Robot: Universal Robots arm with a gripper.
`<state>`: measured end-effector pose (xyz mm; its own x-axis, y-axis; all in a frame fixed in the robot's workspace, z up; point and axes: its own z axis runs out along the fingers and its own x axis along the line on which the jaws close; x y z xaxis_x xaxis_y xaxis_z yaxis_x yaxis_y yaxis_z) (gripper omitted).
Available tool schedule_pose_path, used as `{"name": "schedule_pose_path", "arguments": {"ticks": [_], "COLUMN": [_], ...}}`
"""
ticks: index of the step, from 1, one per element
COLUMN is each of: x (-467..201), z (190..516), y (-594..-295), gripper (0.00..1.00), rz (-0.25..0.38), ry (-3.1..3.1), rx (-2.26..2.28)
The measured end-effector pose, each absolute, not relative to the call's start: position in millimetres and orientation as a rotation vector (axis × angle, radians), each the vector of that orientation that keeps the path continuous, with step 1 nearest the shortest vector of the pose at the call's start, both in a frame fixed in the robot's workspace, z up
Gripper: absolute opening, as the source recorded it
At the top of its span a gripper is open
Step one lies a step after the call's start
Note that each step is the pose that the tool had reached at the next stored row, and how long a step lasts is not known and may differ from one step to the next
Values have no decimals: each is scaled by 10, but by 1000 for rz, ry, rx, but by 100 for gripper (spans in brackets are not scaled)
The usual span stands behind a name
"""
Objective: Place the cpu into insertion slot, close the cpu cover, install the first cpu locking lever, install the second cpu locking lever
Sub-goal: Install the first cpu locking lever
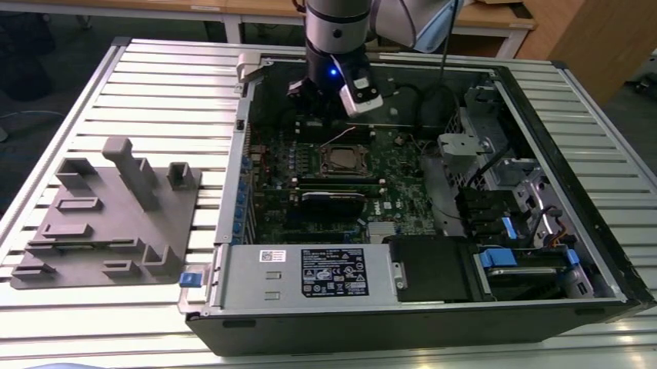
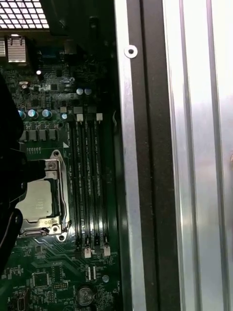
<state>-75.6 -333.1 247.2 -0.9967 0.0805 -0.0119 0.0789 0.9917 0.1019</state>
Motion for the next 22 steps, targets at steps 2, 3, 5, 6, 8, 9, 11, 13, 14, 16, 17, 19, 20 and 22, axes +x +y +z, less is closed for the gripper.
{"name": "schedule_pose_path", "arguments": {"ticks": [2, 3, 5, 6, 8, 9, 11, 13, 14, 16, 17, 19, 20, 22], "x": [-752, -749, -745, -742, -738, -736, -731, -731, -731, -731, -731, -730, -730, -730], "z": [2464, 2461, 2453, 2450, 2442, 2439, 2431, 2450, 2486, 2575, 2612, 2619, 2619, 2619], "y": [-3330, -3330, -3330, -3330, -3330, -3330, -3330, -3330, -3330, -3330, -3330, -3330, -3330, -3330], "gripper": [11, 11, 11, 11, 11, 11, 11, 11, 11, 11, 11, 11, 11, 11], "rz": [147, 141, 130, 124, 113, 107, 95, 93, 94, 95, 95, 95, 95, 95], "ry": [3119, 3119, 3120, 3120, 3120, 3120, 3120, 3120, 3120, 3120, 3120, 3120, 3120, 3120], "rx": [125, 125, 125, 124, 124, 124, 124, 124, 124, 124, 124, 124, 124, 124]}}
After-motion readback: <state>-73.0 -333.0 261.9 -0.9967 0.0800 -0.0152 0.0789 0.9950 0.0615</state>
